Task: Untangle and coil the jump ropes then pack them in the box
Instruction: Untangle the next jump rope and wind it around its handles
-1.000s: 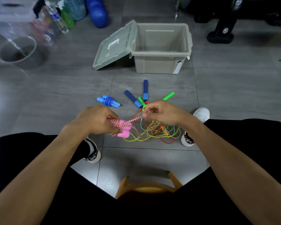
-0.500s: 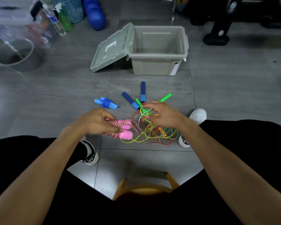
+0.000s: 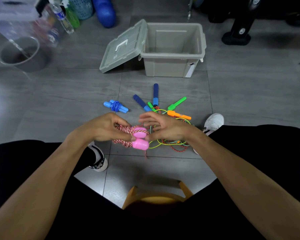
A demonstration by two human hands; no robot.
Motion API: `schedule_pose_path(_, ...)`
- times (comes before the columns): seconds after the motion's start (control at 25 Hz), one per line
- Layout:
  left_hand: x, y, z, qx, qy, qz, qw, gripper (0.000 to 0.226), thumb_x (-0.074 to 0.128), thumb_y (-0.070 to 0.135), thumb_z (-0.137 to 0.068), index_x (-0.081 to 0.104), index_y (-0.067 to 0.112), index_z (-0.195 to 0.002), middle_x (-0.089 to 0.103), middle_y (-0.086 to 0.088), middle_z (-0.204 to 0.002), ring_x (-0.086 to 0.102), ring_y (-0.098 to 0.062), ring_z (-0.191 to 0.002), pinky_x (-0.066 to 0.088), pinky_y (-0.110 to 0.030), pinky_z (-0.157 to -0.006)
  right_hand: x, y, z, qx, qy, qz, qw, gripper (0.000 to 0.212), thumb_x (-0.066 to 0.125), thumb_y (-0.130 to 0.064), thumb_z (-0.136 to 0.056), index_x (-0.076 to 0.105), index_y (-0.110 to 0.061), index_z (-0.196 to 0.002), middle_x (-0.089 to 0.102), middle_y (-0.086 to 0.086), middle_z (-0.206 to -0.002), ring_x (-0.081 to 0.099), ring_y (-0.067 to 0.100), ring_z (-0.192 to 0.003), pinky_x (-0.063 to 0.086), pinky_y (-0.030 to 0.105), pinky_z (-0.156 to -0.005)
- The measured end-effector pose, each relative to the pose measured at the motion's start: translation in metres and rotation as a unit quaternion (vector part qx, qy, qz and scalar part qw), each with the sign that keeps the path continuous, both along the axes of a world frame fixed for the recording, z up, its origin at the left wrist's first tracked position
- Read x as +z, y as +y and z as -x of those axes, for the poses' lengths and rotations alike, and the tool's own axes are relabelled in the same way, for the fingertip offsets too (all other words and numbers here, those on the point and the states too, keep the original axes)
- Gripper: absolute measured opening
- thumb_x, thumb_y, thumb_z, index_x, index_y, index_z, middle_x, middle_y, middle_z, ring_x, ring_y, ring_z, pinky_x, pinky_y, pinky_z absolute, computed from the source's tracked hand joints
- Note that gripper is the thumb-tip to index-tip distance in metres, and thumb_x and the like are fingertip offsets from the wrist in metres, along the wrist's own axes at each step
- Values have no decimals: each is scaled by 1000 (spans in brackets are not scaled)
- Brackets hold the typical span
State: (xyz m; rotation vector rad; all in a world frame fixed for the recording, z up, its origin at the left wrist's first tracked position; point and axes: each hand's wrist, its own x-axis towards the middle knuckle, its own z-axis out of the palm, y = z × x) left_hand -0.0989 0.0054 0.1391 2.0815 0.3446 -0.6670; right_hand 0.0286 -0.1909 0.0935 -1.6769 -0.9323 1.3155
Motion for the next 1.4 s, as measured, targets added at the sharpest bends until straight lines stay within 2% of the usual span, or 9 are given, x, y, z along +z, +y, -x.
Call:
schedule_pose_path(0.12, -1, 0, 2, -20, -4, 14, 1000, 46, 77, 64, -59, 76, 33, -93, 74, -1, -84, 64, -7, -81, 49, -35, -86, 5, 2, 0, 40, 3, 13, 999, 66, 65, 2, -77, 48, -33, -131, 58, -3, -132, 53, 11, -122, 41, 35, -106)
schedule_pose_path(0.28, -2, 1, 2, -18, -3, -1, 1000, 47, 76, 66, -56, 76, 34, -90, 74, 5, -85, 67, -8, -88, 49, -36, -88, 8, 0, -4, 19, -69, 18, 997, 21, 69, -31, -76, 69, -26, -96, 70, 4, -91, 66, 19, -85, 53, 53, -83)
schedule_pose_path(0.44, -8, 5, 2, -11, 21, -43, 999, 67, 66, 88, -41, 75, 39, -87, 74, 6, -91, 62, -14, -112, 47, -45, -100, 30, -5, -13, -13, -122, 0, 992, 17, 67, -32, -86, 69, -16, -84, 60, 0, -71, 53, 10, -66, 50, 39, -67)
schedule_pose_path(0.6, -4, -6, 1, 13, -42, 70, 997, 55, 80, 68, -51, 77, 32, -93, 75, 3, -89, 66, -6, -84, 53, -39, -89, 41, -3, -27, -83, -92, -78, 989, 17, 57, -21, -94, 69, -15, -84, 59, -13, -65, 49, 2, -59, 40, 20, -61)
schedule_pose_path(0.76, 9, -12, 0, 89, -148, 178, 969, 34, 90, 42, -53, 78, 33, -83, 73, 0, -72, 63, -6, -63, 53, -21, -59, 12, -10, -37, -134, -4, -84, 987, 30, 52, -22, -97, 71, -30, -75, 46, 2, -64, 30, 20, -61, 26, 32, -57)
schedule_pose_path(0.92, -6, -15, 3, 214, -142, 213, 943, 40, 83, 49, -55, 77, 19, -81, 58, -33, -67, 51, -30, -59, 41, -33, -53, -4, -13, -34, -160, 11, -35, 986, 33, 51, -20, -97, 73, -31, -74, 36, 3, -63, 30, 12, -55, 26, 24, -51)
schedule_pose_path(1.04, -7, -33, -3, 242, -137, 275, 920, 27, 69, 45, -63, 74, 19, -69, 55, -12, -50, 41, -15, -35, 30, -17, -39, -11, -7, -25, -174, -44, 1, 984, 28, 53, -11, -94, 71, -22, -76, 50, -4, -58, 39, 1, -47, 34, 19, -50)
schedule_pose_path(1.24, -20, -30, -20, 439, -104, 128, 883, 55, 80, 71, -48, 67, 24, -75, 69, -21, -73, 67, -40, -65, 45, -72, -80, 3, 1, 2, -69, -145, 24, 987, 23, 50, -17, -97, 65, -23, -81, 55, -12, -62, 52, -4, -56, 35, 8, -55)
schedule_pose_path(1.4, -32, -31, -25, 463, -159, 5, 872, 51, 77, 72, -51, 52, 35, -76, 72, -8, -79, 71, -34, -71, 56, -61, -69, 24, 12, 20, 87, -355, 41, 930, 25, 47, -14, -94, 47, -19, -69, 45, -5, -66, 45, 17, -68, 32, 28, -62)
